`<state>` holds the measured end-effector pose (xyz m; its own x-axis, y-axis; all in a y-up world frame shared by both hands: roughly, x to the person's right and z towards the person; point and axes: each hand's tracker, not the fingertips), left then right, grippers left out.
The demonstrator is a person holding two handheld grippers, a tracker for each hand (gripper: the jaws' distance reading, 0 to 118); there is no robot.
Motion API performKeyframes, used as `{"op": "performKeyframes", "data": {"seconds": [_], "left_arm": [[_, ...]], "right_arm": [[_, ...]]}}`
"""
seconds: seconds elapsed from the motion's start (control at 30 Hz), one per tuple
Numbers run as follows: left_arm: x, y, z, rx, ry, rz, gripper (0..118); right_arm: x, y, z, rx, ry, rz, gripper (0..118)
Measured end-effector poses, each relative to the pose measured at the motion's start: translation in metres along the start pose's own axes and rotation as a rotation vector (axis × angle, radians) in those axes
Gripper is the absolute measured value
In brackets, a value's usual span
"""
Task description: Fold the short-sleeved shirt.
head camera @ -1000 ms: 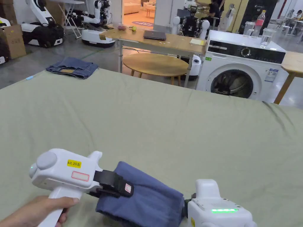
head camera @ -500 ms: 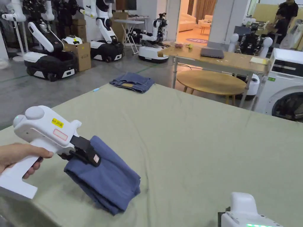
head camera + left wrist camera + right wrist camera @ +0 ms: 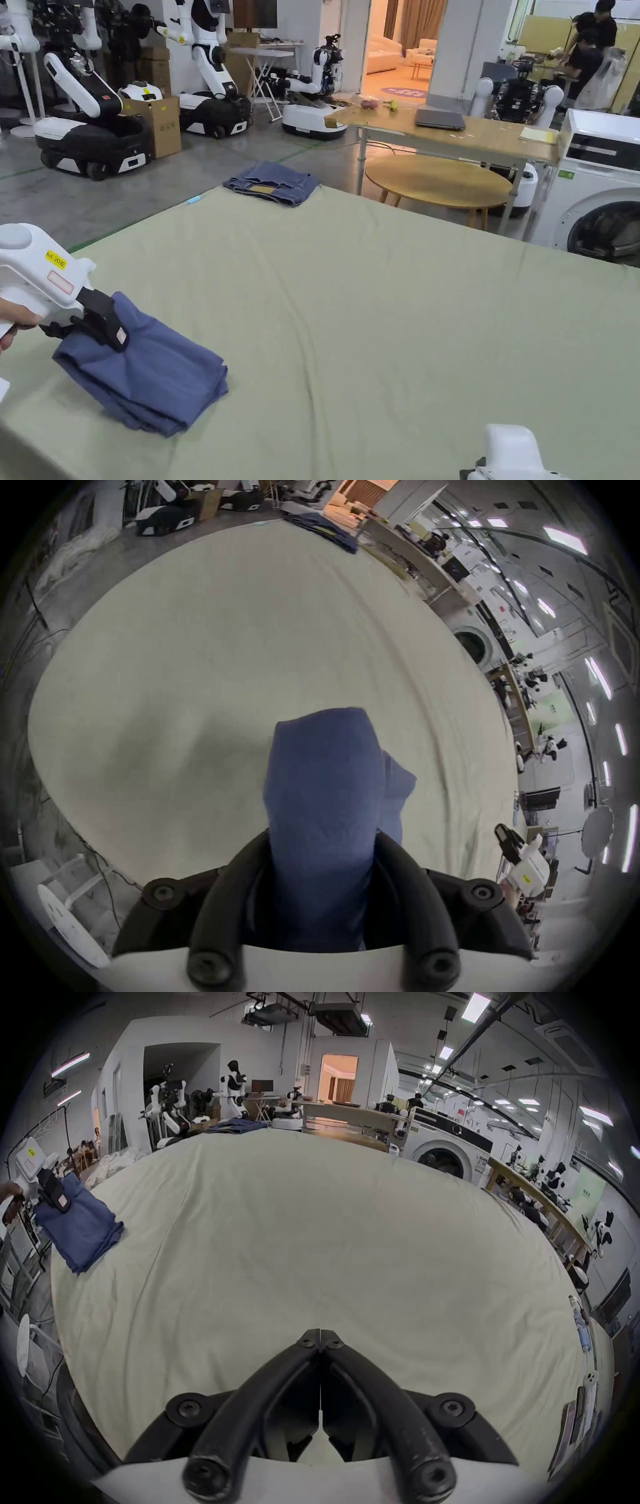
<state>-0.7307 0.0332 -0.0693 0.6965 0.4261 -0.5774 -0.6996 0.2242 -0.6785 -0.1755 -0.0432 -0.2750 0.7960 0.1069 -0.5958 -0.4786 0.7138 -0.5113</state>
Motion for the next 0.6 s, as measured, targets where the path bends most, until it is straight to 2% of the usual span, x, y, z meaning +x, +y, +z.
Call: {"op": "performKeyframes", "data": {"seconds": [0.1,0.17,0.2,0.23,0.27,0.33,0.5,0.6], "left_arm": [[-0.003,0.001,-0.012,0.003,0.037,0.006,22],[0.003,-0.001,-0.021,0.002,0.095,-0.019,35],[0.006,-0.002,-0.025,-0.004,0.139,-0.042,45],[0.012,-0.010,-0.027,-0.007,0.196,-0.073,62],[0.015,-0.012,-0.030,-0.005,0.246,-0.102,67],[0.022,-0.015,-0.033,0.015,0.351,-0.149,67],[0.030,-0.008,-0.012,0.143,0.464,-0.189,68],[0.048,-0.010,-0.002,0.227,0.565,-0.286,68]], "right_arm": [[-0.002,0.001,-0.001,-0.002,0.003,-0.001,0],[-0.003,0.001,-0.002,-0.004,0.005,0.000,0],[-0.003,0.002,-0.002,-0.005,0.004,0.002,0],[-0.004,0.002,-0.002,-0.006,0.005,0.005,0],[-0.004,0.002,-0.002,-0.005,0.007,0.005,0],[-0.003,0.002,-0.001,-0.004,0.008,0.005,0],[-0.001,0.002,0.002,0.000,0.011,0.010,0],[0.003,0.001,0.005,0.006,0.008,0.006,0]]}}
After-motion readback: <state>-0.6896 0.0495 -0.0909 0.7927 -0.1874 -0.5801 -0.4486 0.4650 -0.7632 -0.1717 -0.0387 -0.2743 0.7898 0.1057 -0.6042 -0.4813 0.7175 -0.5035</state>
